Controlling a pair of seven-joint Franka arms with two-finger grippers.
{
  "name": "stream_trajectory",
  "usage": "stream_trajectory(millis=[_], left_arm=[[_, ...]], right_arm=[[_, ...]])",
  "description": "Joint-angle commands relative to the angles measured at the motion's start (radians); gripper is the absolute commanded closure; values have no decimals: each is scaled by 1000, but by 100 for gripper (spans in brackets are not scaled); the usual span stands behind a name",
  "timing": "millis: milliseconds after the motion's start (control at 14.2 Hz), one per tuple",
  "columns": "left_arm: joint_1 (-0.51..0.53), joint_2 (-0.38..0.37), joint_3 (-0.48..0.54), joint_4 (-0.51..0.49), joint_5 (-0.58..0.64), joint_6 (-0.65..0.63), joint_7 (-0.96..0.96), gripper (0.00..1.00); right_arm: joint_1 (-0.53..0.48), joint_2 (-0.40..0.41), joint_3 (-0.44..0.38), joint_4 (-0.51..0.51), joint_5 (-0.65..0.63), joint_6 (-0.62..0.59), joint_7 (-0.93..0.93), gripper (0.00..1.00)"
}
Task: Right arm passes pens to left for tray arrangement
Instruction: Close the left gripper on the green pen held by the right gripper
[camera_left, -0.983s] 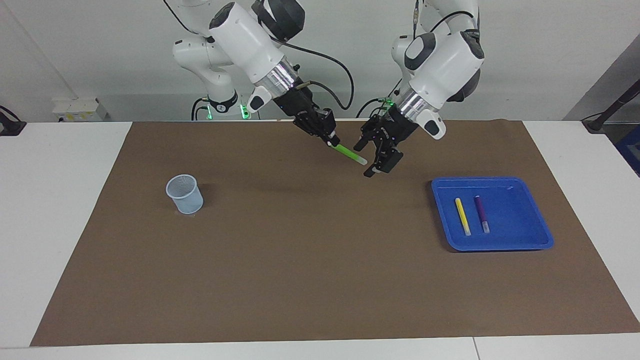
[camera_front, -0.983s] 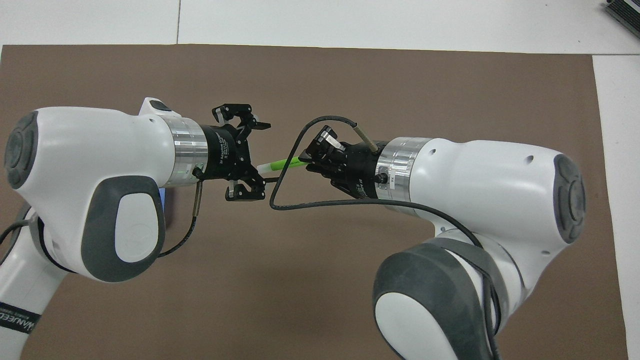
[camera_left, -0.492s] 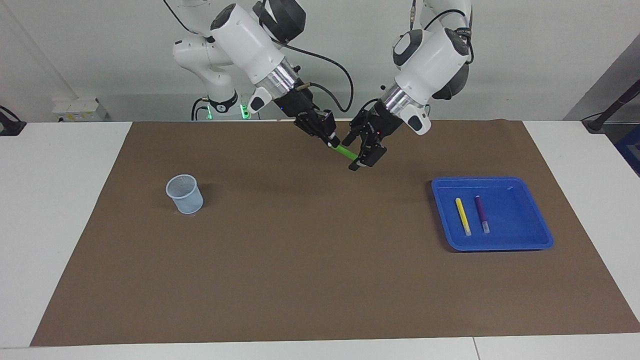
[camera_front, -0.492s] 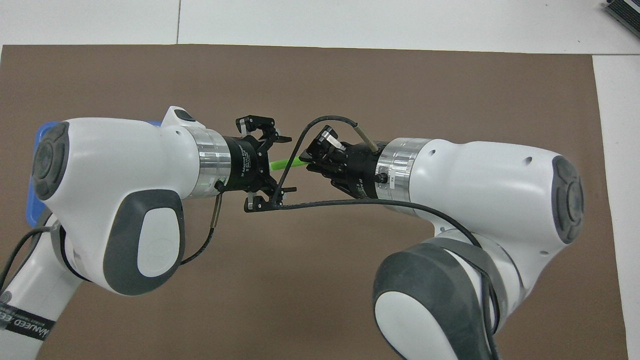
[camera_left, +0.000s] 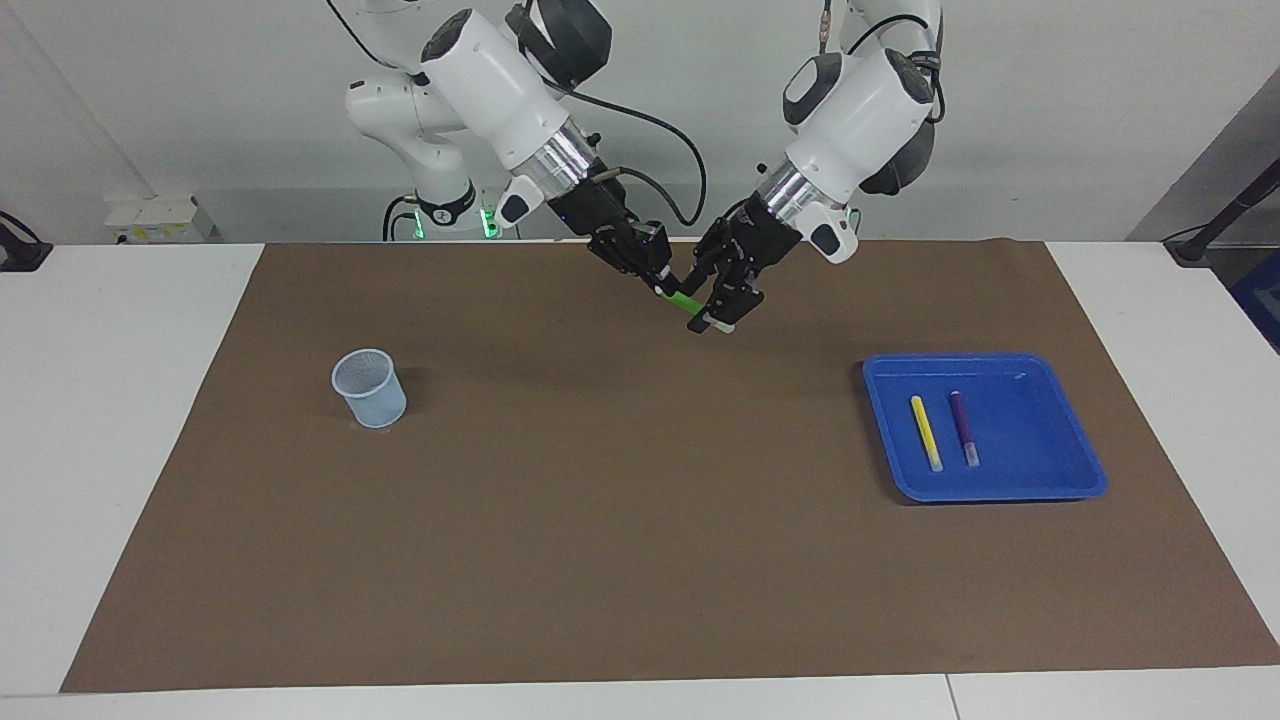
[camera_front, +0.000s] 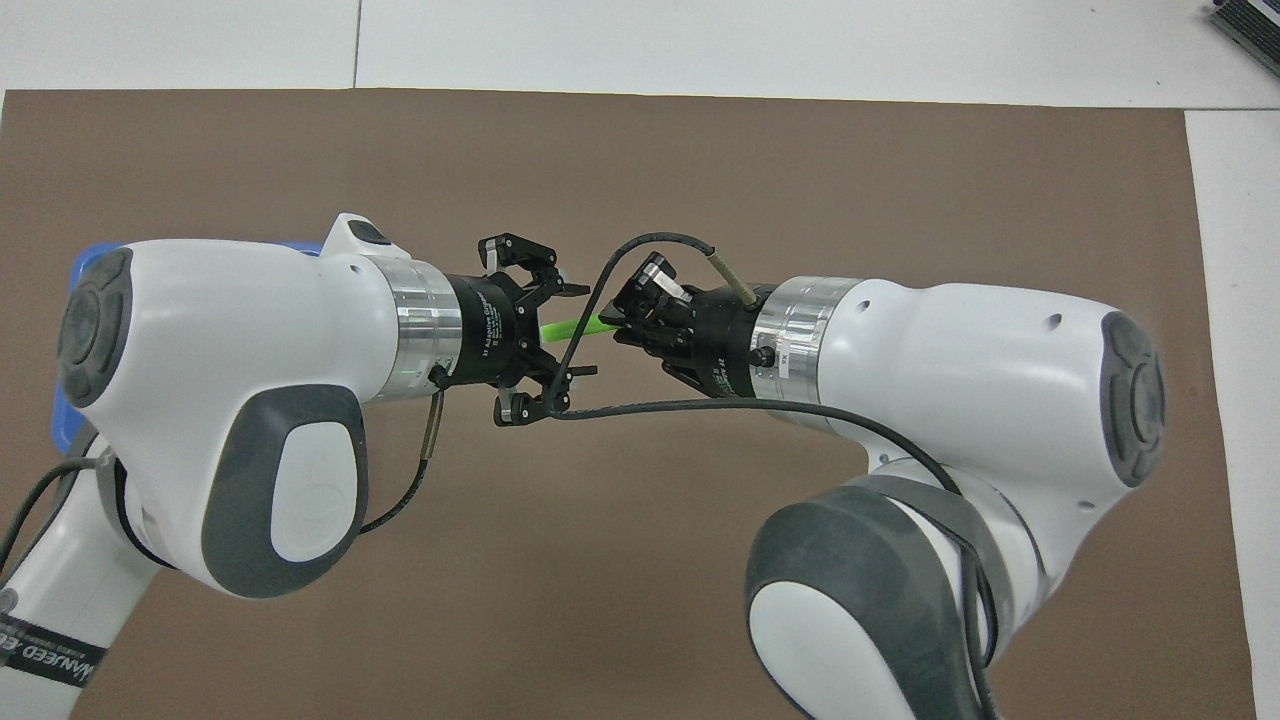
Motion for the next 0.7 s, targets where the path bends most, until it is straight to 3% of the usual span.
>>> stream_trajectory(millis=[0,351,492,632], left_arm=[[-16,-33,13,-35,-9,8,-9,53],[-16,-33,13,-35,-9,8,-7,57],[-16,-34,13,-35,-9,8,-5,100],[-10,-42,11,-35,-12,-27,-9,100]], right_arm=[[-5,-15,3,-20,24,21,2,100],[-5,-15,3,-20,24,19,0,100],[-7,-15,3,-20,24,17,0,100],[-7,-15,2,-20,24,17,0,100]])
